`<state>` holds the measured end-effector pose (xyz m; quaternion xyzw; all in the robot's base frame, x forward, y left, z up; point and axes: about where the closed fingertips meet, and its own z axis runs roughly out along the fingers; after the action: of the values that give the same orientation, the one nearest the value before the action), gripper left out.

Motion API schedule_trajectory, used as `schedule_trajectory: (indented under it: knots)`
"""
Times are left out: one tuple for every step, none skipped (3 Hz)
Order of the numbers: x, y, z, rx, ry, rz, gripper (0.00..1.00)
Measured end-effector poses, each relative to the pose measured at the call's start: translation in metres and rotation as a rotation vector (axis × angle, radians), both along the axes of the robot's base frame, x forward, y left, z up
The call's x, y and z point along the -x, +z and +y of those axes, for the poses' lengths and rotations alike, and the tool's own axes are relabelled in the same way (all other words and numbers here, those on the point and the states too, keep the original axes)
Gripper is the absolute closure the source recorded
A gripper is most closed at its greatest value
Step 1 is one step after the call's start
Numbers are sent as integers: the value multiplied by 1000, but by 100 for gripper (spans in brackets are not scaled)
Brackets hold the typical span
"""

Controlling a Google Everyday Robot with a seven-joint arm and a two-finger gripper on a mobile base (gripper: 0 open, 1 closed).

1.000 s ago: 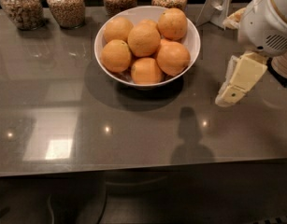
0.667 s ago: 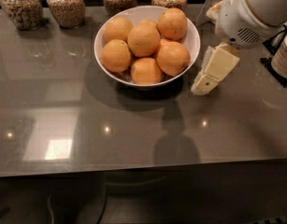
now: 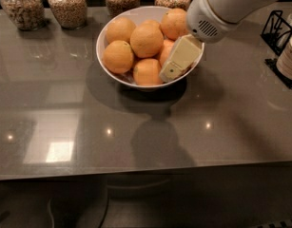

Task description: Pick orange from white bowl

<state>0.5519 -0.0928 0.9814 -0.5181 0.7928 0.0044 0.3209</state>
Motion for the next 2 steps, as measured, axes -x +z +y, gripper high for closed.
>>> schedule_trajectory:
  knots:
    - [1,1,1,-19,-29,12,0]
    - [1,1,1,-23,-33,12,0]
